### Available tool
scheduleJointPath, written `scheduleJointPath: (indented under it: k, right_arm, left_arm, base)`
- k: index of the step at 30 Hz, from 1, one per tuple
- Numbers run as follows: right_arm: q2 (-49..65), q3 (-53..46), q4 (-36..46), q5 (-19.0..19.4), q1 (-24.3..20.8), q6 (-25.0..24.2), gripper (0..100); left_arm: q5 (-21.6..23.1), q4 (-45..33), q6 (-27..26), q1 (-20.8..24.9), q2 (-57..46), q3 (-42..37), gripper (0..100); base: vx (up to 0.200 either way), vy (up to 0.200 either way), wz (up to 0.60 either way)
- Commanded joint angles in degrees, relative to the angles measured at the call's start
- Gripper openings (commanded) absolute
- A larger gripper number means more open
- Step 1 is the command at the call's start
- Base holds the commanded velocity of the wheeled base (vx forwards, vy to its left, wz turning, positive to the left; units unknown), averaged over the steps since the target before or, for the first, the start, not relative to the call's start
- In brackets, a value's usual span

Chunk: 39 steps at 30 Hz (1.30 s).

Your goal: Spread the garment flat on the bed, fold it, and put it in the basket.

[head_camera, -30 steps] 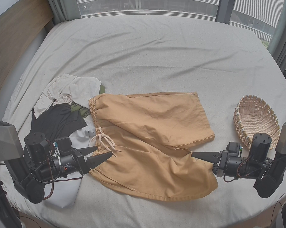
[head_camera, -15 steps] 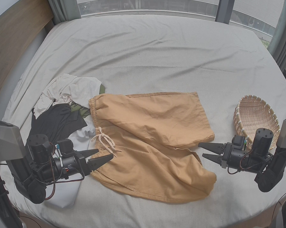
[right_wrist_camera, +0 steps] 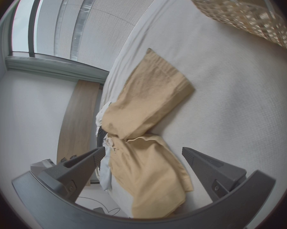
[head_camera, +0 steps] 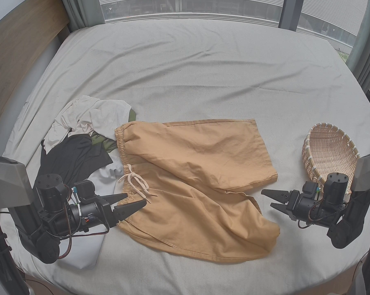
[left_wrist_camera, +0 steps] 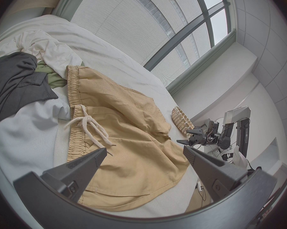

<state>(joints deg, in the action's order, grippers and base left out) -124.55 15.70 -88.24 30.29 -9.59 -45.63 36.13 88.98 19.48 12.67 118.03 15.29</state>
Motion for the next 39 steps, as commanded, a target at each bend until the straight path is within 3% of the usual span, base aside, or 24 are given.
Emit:
scheduleJointPath:
  k: [1,6,12,13,17,24,32,39]
  right_arm:
    - [-5.35,0.03,-0.01,-2.17,-0.25,-1.74,100]
    - [-5.70,-0.06,-0.01,-1.38,-0.86,-8.34,100]
    - [-5.79,0.73,-0.01,-0.85,-3.24,-11.06,100]
    - [-5.88,1.61,-0.01,-0.85,-3.41,-11.50,0]
    - [-5.79,2.23,-0.01,-0.76,-3.41,-14.40,0]
    - [-5.00,2.40,-0.09,-1.03,-2.62,-14.66,0]
    - [1.50,1.35,-0.01,-1.20,1.95,-12.47,0]
    - [0.89,-1.02,-0.01,-1.11,1.51,-8.69,0]
  left_arm:
    - [-0.01,0.23,0.03,-0.01,0.10,0.01,100]
    - [-0.01,0.23,0.12,-0.01,0.18,0.01,100]
    - [-0.01,0.23,0.12,-0.01,0.45,0.09,100]
    - [-0.01,0.23,0.12,-0.01,0.45,0.09,100]
    - [-0.01,0.23,0.12,-0.10,0.45,0.18,100]
    - [-0.01,0.23,0.12,-0.01,0.45,0.09,100]
    - [-0.01,0.23,0.12,0.08,0.36,0.09,100]
    - [-0.01,0.23,0.12,0.08,0.36,0.09,100]
  base:
    - [0.000,0.000,0.00]
    - [0.000,0.000,0.00]
    - [0.000,0.000,0.00]
    - [0.000,0.000,0.00]
    - [0.000,0.000,0.00]
    - [0.000,0.000,0.00]
    - [0.000,0.000,0.00]
    - [0.000,0.000,0.00]
